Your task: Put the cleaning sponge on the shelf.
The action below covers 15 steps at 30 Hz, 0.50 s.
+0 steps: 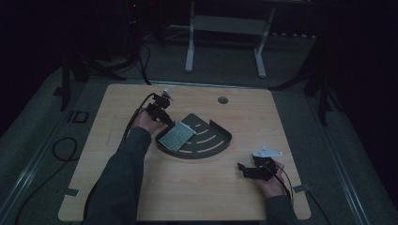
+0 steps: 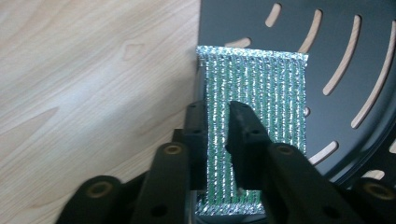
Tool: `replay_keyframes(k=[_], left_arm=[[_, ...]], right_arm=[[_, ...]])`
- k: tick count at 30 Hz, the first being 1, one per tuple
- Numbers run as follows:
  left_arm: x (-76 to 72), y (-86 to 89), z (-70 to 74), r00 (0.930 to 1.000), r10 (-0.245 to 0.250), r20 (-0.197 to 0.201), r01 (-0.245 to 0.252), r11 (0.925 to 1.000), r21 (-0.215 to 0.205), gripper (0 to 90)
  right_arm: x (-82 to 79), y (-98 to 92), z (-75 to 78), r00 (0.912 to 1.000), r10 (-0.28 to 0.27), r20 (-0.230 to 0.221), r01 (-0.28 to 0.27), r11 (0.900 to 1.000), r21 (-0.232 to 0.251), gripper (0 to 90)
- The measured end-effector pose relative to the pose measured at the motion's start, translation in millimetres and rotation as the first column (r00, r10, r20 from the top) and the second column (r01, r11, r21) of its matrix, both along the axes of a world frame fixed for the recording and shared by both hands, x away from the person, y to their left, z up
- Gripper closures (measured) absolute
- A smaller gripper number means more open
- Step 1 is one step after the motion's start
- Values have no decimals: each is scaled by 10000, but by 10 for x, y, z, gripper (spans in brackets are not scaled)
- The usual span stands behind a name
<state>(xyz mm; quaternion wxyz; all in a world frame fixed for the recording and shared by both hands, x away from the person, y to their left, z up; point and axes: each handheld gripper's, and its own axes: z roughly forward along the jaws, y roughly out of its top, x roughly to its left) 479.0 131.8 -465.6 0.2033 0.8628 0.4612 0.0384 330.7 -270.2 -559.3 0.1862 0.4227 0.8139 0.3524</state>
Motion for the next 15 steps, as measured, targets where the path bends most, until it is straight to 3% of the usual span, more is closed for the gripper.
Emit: replay_keyframes(k=[4, 7, 15], left_arm=[[-42, 73, 60, 9995, 72, 301, -69, 9999, -108, 699], [-89, 124, 122, 9972, 101, 739, -98, 9999, -36, 666], [-232, 256, 306, 9825, 86, 1859, -105, 9999, 89, 606]], right_arm=[[0, 0, 0, 10000, 1, 0, -1, 10000, -1, 210], [-1, 0, 0, 10000, -6, -8, 6, 10000, 2, 210], [-1, 1, 0, 10000, -7, -12, 7, 10000, 4, 210]])
